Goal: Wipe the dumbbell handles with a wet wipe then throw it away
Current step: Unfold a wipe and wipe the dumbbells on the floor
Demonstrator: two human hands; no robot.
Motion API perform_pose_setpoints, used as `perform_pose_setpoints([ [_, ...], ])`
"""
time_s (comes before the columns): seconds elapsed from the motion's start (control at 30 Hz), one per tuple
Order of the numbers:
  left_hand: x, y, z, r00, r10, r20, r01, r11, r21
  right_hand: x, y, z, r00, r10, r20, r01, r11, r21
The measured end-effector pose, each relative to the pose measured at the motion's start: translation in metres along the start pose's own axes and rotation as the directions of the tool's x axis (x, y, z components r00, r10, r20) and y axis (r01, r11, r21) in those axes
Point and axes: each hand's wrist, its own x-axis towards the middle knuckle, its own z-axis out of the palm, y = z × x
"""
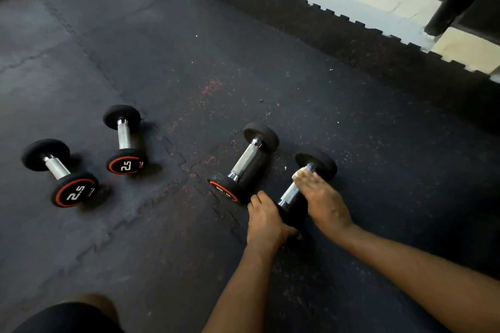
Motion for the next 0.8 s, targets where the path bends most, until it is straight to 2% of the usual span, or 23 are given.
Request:
perform_pose_setpoints([
  [0.1,0.0,0.0,0.0,1.0,0.005,0.007,-0.005,1.0,-0.002,-0.008,0.0,-0.003,0.999,-0.043,0.017,0.043,0.998,0.037],
  [0.23,0.002,0.001,-0.003,0.999,0.008,0.038,-0.008,1.0,0.002,0.018,-0.001,-0.004,0.985,0.167,-0.042,-0.166,0.986,0.016],
  [0.3,0.004,0.0,-0.005,0.998,0.011,0.062,-0.01,1.0,-0.007,0.011,-0.014,0.005,0.978,0.202,-0.047,-0.201,0.979,0.04],
  [0.33,0.003,0.0,-0.005,0.998,0.014,0.063,-0.013,1.0,-0.014,0.007,-0.016,0.005,0.985,0.166,-0.047,-0.164,0.985,0.045],
  [0.43,-0.001,0.001,-0.003,0.999,0.033,0.037,-0.033,0.999,-0.006,0.02,-0.01,-0.01,0.997,0.075,0.026,-0.075,0.997,-0.003],
  [0.5,-0.004,0.001,-0.002,0.999,0.047,0.024,-0.047,0.999,-0.005,0.035,-0.008,-0.018,0.985,0.127,0.114,-0.119,0.99,-0.072],
  [0.53,-0.004,0.001,-0.003,0.999,0.044,0.027,-0.044,0.999,-0.013,0.037,-0.011,-0.018,0.98,0.162,0.112,-0.153,0.985,-0.081],
  [0.6,0.0,-0.002,-0.005,0.998,0.038,0.055,-0.036,0.999,-0.029,0.025,-0.022,-0.014,0.981,0.194,0.029,-0.194,0.98,0.032],
  [0.67,0.003,-0.004,-0.007,0.997,0.037,0.074,-0.034,0.999,-0.04,0.003,-0.033,-0.006,0.96,0.276,-0.056,-0.254,0.935,0.248],
  [0.7,0.004,-0.005,-0.008,0.996,0.036,0.079,-0.033,0.999,-0.041,-0.008,-0.039,-0.002,0.92,0.379,-0.099,-0.323,0.876,0.359],
  [0.73,0.005,-0.006,-0.009,0.996,0.034,0.086,-0.03,0.999,-0.041,-0.014,-0.044,0.001,0.841,0.526,-0.123,-0.418,0.778,0.469],
  [0.8,0.008,-0.006,-0.01,0.995,0.032,0.096,-0.028,0.999,-0.044,-0.009,-0.052,0.005,0.616,0.782,-0.097,-0.599,0.545,0.587],
])
